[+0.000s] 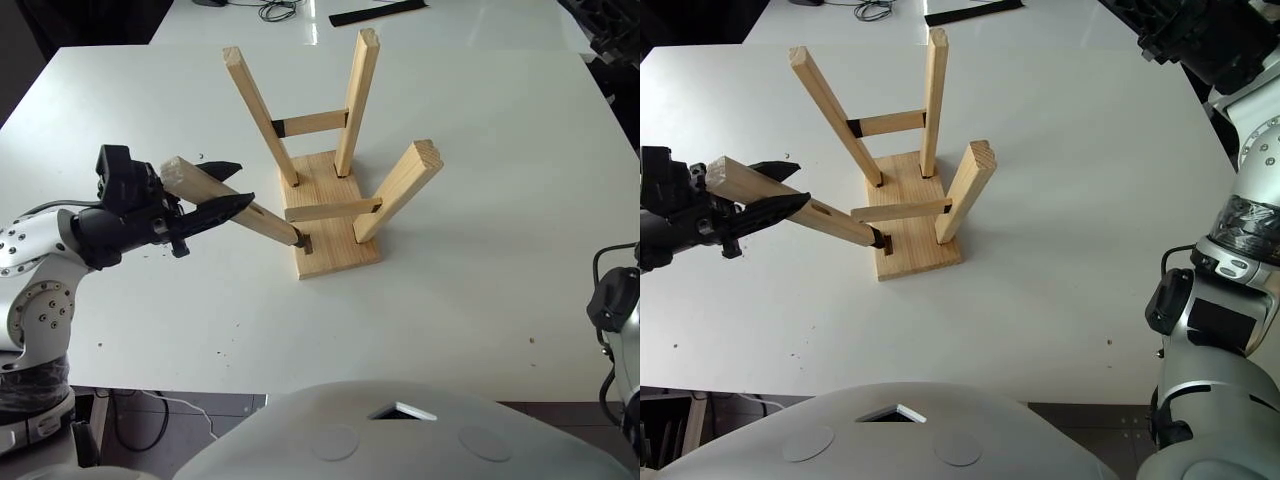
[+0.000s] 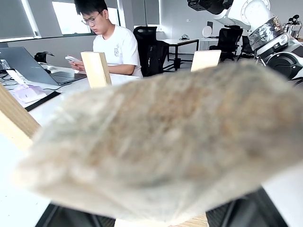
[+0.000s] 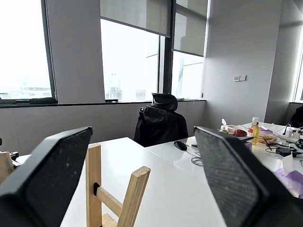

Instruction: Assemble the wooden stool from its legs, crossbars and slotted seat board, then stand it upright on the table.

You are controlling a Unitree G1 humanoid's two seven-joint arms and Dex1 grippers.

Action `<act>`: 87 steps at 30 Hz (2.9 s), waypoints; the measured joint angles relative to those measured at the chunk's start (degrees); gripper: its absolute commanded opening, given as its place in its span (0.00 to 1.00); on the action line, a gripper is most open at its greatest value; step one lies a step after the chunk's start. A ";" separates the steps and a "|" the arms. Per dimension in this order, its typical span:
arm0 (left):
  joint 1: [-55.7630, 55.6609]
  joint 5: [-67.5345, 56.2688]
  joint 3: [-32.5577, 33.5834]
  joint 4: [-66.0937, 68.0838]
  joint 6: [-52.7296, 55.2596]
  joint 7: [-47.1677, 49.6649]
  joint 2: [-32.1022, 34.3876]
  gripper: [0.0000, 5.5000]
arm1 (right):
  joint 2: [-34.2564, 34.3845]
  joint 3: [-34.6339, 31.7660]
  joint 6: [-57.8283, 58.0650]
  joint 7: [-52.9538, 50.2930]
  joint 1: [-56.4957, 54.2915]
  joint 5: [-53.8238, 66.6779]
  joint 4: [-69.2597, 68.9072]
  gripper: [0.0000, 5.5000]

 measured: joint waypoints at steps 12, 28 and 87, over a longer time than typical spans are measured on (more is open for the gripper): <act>1.87 2.62 -3.28 -2.51 -4.92 -1.05 -0.70 0.37 | -0.50 4.15 -2.69 4.73 -3.93 -2.49 6.78 0.72; -2.29 4.39 -4.03 3.77 -5.25 -9.72 7.70 0.37 | -0.02 2.33 -2.40 1.22 0.55 -1.15 -0.43 0.72; -36.76 16.11 -33.77 24.16 -11.80 -24.94 8.81 0.37 | 20.49 13.18 -4.45 -33.72 30.86 4.56 -41.20 0.72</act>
